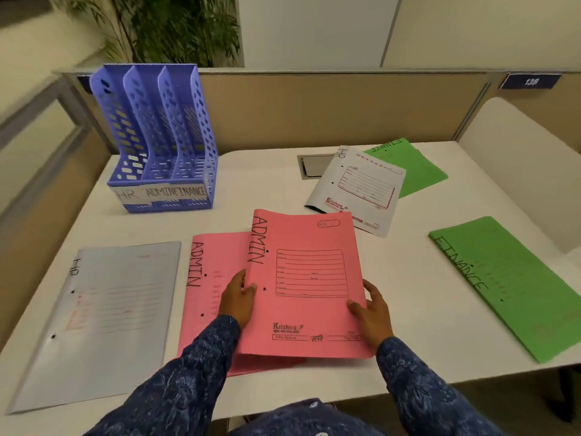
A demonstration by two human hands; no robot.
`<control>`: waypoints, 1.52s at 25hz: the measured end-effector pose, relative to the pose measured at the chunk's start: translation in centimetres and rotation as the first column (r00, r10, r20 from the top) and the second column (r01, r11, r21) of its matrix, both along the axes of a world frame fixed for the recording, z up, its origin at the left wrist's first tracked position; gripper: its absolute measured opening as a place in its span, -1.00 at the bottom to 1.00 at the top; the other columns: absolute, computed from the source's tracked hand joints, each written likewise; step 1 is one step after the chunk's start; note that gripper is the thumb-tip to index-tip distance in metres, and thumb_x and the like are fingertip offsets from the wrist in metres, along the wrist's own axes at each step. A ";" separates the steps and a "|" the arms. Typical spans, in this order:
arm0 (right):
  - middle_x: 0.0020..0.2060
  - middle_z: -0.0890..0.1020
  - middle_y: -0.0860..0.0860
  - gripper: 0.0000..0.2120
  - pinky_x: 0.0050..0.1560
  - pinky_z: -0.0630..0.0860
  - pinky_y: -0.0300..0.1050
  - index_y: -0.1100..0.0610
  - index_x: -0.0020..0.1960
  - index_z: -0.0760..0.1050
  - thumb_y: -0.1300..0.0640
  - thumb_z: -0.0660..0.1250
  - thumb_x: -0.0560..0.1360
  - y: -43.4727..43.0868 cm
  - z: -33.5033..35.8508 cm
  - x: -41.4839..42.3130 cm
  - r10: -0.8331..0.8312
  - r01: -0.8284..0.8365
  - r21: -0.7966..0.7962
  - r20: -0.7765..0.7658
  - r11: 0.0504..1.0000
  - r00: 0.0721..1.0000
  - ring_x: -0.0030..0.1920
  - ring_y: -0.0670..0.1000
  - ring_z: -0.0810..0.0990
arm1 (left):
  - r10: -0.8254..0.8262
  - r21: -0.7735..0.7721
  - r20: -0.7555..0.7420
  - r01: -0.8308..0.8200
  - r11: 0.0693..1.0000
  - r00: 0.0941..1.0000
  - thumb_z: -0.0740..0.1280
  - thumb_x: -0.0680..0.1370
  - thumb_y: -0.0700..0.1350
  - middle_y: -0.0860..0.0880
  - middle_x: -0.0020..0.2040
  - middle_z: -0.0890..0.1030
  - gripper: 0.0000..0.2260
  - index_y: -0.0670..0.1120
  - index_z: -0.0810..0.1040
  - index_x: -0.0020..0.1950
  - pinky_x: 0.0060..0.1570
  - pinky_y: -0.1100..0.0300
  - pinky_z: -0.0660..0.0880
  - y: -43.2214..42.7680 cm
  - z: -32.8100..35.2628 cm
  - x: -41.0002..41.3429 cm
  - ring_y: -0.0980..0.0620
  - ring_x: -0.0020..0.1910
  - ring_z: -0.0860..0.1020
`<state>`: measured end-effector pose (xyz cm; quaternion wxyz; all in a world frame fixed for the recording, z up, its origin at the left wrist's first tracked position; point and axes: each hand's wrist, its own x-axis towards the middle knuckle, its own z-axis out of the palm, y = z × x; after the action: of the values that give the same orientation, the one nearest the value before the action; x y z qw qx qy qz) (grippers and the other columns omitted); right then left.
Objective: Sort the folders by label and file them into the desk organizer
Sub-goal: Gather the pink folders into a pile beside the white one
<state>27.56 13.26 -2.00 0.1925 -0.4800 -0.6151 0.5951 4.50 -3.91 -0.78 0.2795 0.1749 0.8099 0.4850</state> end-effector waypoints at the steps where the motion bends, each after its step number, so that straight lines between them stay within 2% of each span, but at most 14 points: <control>1: 0.13 0.61 0.07 -0.53 -0.03 0.66 0.05 -0.04 0.40 0.26 0.23 0.30 0.56 -0.9 0.0 -1.1 0.024 -0.024 -0.001 0.008 1.000 1.000 -0.02 0.09 0.68 | 0.023 -0.016 -0.023 -0.023 1.000 0.999 0.23 0.63 -0.20 -0.10 0.27 0.54 -0.64 -0.12 0.40 0.43 0.22 0.07 0.48 -0.9 0.0 -0.6 -0.07 0.16 0.53; 4: 0.18 0.59 0.06 -0.51 0.03 0.65 0.07 -0.02 0.43 0.25 0.24 0.27 0.57 -3.3 -0.1 -4.1 0.084 -0.083 -0.005 0.022 0.996 0.996 0.01 0.06 0.67 | 0.054 -0.091 -0.122 -0.065 0.994 0.991 0.29 0.60 -0.13 -0.12 0.31 0.51 -0.61 -0.13 0.41 0.42 0.31 -0.09 0.44 -3.8 -0.7 -2.5 -0.12 0.25 0.49; 7: 0.25 0.55 0.07 -0.49 0.11 0.62 0.14 -0.02 0.45 0.23 0.25 0.27 0.57 -5.4 0.0 -6.4 0.135 -0.135 0.001 0.031 0.991 0.990 0.09 0.09 0.65 | 0.059 -0.193 -0.219 -0.102 0.976 0.974 0.36 0.55 -0.02 -0.12 0.26 0.46 -0.53 -0.08 0.38 0.43 0.25 -0.04 0.46 -6.4 -1.4 -3.8 -0.10 0.21 0.48; 10: 0.31 0.52 0.08 -0.46 0.23 0.55 0.20 0.00 0.48 0.22 0.27 0.26 0.56 -7.1 -0.3 -8.1 0.156 -0.159 0.029 0.083 0.987 0.984 0.19 0.13 0.59 | 0.051 -0.296 -0.272 -0.134 0.946 0.961 0.39 0.52 0.07 -0.11 0.18 0.46 -0.49 -0.05 0.38 0.41 0.20 -0.10 0.50 -8.4 -2.2 -4.8 -0.13 0.15 0.50; 15: 0.29 0.55 0.11 -0.46 0.29 0.50 0.13 0.07 0.48 0.26 0.25 0.30 0.54 -8.8 -0.7 -9.2 0.165 -0.200 0.132 0.234 0.971 0.958 0.18 0.09 0.57 | 0.029 -0.362 -0.288 -0.137 0.922 0.957 0.40 0.49 0.12 -0.08 0.13 0.45 -0.53 -0.03 0.43 0.34 0.16 -0.09 0.51 -10.5 -3.2 -5.6 -0.11 0.10 0.52; 19: 0.32 0.41 0.10 -0.40 0.38 0.31 0.05 0.06 0.50 0.27 0.12 0.37 0.51 -9.6 -1.3 -9.6 0.168 -0.324 0.274 0.470 0.906 0.866 0.32 0.12 0.37 | -0.018 -0.402 -0.293 -0.107 0.909 0.956 0.39 0.49 0.13 -0.10 0.18 0.44 -0.50 -0.05 0.42 0.35 0.14 -0.04 0.52 -11.3 -4.1 -6.0 -0.10 0.14 0.50; 23: 0.40 0.34 0.05 -0.40 0.38 0.26 0.03 0.04 0.49 0.29 0.00 0.37 0.50 -9.7 -1.5 -9.6 0.141 -0.362 0.352 0.521 0.863 0.842 0.37 0.08 0.31 | -0.104 -0.430 -0.367 -0.069 0.900 0.924 0.39 0.49 0.13 -0.12 0.24 0.43 -0.47 -0.04 0.36 0.39 0.15 -0.05 0.49 -11.3 -4.3 -6.5 -0.12 0.19 0.47; 27: 0.49 0.27 0.02 -0.38 0.45 0.18 0.06 0.02 0.51 0.24 -0.13 0.33 0.53 -9.4 -1.9 -8.9 0.137 -0.380 0.369 0.540 0.848 0.830 0.46 0.07 0.24 | -0.213 -0.438 -0.454 -0.009 0.899 0.865 0.36 0.51 0.13 -0.09 0.40 0.36 -0.42 -0.03 0.30 0.46 0.30 -0.14 0.37 -10.6 -4.0 -6.7 -0.12 0.32 0.39; 31: 0.55 0.17 0.03 -0.31 0.51 0.06 0.08 -0.02 0.54 0.17 -0.25 0.29 0.52 -8.7 -1.9 -6.9 0.132 -0.388 0.375 0.553 0.842 0.822 0.54 0.06 0.12 | -0.352 -0.472 -0.514 0.086 0.878 0.782 0.28 0.53 0.24 -0.06 0.57 0.18 -0.32 -0.03 0.19 0.55 0.47 -0.14 0.16 -9.2 -3.8 -6.4 -0.09 0.52 0.20; 34: 0.59 0.05 0.02 -0.23 0.53 -0.03 0.10 -0.05 0.57 0.09 -0.33 0.25 0.49 -7.9 -2.2 -4.0 0.081 -0.389 0.404 0.600 0.828 0.796 0.58 0.06 -0.01 | -0.455 -0.513 -0.503 0.170 0.841 0.734 0.20 0.52 0.33 -0.05 0.61 0.05 -0.27 0.00 0.12 0.57 0.51 -0.11 0.02 -7.5 -4.2 -5.2 -0.07 0.57 0.07; 38: 0.60 -0.08 0.02 -0.13 0.54 -0.12 0.16 -0.08 0.58 -0.02 -0.42 0.22 0.45 -5.8 -2.9 0.5 0.004 -0.346 0.383 0.666 0.857 0.746 0.59 0.08 -0.12 | -0.572 -0.558 -0.506 0.260 0.788 0.645 0.15 0.49 0.39 -0.06 0.61 0.01 -0.22 -0.01 0.10 0.58 0.52 -0.11 -0.09 -3.8 -4.4 -2.4 -0.05 0.58 -0.01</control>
<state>28.08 7.51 -4.85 0.0244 -0.5285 -0.8149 0.2366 2.13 -7.75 -5.15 0.1174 0.4517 0.8765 0.1180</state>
